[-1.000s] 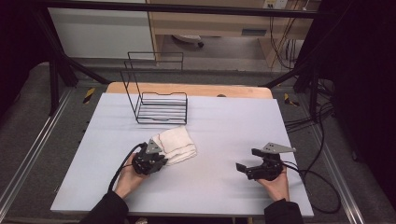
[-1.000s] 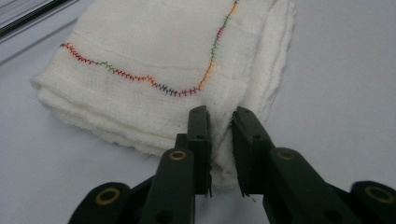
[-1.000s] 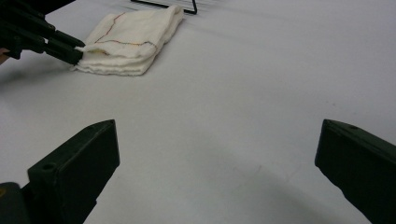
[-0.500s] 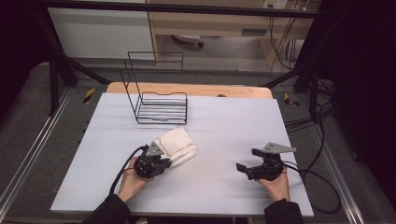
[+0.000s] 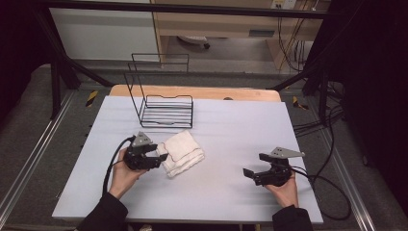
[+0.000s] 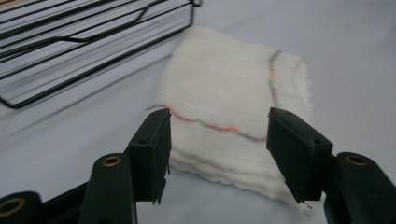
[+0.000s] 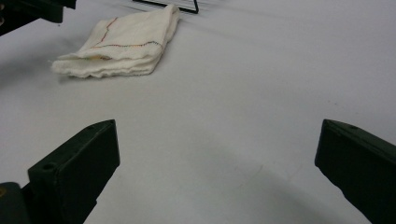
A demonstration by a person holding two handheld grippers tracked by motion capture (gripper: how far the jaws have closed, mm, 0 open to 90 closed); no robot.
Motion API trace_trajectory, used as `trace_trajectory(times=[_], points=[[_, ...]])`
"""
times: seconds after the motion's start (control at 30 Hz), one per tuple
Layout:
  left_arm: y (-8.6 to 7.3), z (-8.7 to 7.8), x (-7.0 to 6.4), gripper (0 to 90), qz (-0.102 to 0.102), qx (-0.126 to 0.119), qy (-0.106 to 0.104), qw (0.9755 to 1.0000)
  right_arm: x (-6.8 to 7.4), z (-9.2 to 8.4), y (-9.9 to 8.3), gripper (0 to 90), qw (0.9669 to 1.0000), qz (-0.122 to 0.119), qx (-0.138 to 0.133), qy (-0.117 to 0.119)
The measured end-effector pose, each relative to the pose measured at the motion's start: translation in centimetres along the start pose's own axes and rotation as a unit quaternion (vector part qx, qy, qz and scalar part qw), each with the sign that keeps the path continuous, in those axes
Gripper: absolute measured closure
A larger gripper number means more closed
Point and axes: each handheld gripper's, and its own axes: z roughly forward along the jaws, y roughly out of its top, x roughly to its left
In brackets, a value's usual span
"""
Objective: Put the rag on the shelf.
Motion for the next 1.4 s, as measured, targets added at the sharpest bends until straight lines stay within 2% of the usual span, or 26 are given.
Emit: trace_trajectory(times=[0.13,0.23,0.3,0.33,0.4,0.47,0.53,0.73,0.9,0.93,1.03,1.1,1.23,1.4], points=[[0.2,1.4,2.2,40.3,-0.023,0.018,0.028,0.9992,0.0,0.1,0.0,0.5,1.0000,0.001,0.000,0.000],[0.1,2.9,3.2,43.3,-0.048,0.035,0.034,0.9977,0.0,0.0,0.0,0.5,1.0000,0.001,0.000,0.000],[0.0,3.5,3.5,45.7,-0.059,0.039,0.032,0.9970,0.0,0.0,0.0,0.5,1.0000,0.001,0.001,0.000],[0.0,3.8,3.6,48.7,-0.061,0.042,0.030,0.9968,0.0,0.0,0.0,0.5,1.0000,0.000,0.001,0.000],[-0.2,4.4,3.8,49.1,-0.063,0.055,0.031,0.9960,0.0,0.1,0.0,0.5,1.0000,-0.001,0.001,0.000],[-0.4,4.7,4.2,49.1,-0.076,0.058,0.021,0.9952,0.0,0.0,0.0,0.5,1.0000,0.000,0.001,0.001],[-0.5,4.6,4.3,56.1,-0.087,0.056,0.004,0.9946,0.0,0.0,0.0,0.4,1.0000,0.000,-0.001,0.000],[-0.5,4.6,4.3,60.6,-0.088,0.064,-0.002,0.9941,0.0,0.1,0.0,0.5,1.0000,0.000,0.003,0.002],[-0.4,4.5,4.2,71.7,-0.101,0.070,-0.012,0.9924,0.0,0.1,0.0,0.5,1.0000,0.001,0.001,0.002],[-0.4,4.5,4.1,77.1,-0.102,0.070,-0.012,0.9923,0.0,0.1,0.0,0.5,1.0000,0.001,0.002,0.002],[-0.3,4.3,3.8,81.8,-0.096,0.069,-0.006,0.9929,0.0,0.1,0.0,0.6,1.0000,0.000,0.000,0.002],[-0.2,4.1,3.6,82.7,-0.089,0.060,0.002,0.9942,0.2,0.2,0.2,0.6,1.0000,-0.001,0.000,0.004],[0.1,3.2,3.8,83.0,-0.097,0.015,0.011,0.9952,0.8,1.0,0.8,0.7,0.9999,-0.010,0.001,0.011],[-0.1,3.9,4.1,82.4,-0.101,0.016,0.019,0.9946,1.8,2.5,2.1,1.5,0.9997,-0.016,0.001,0.020]])
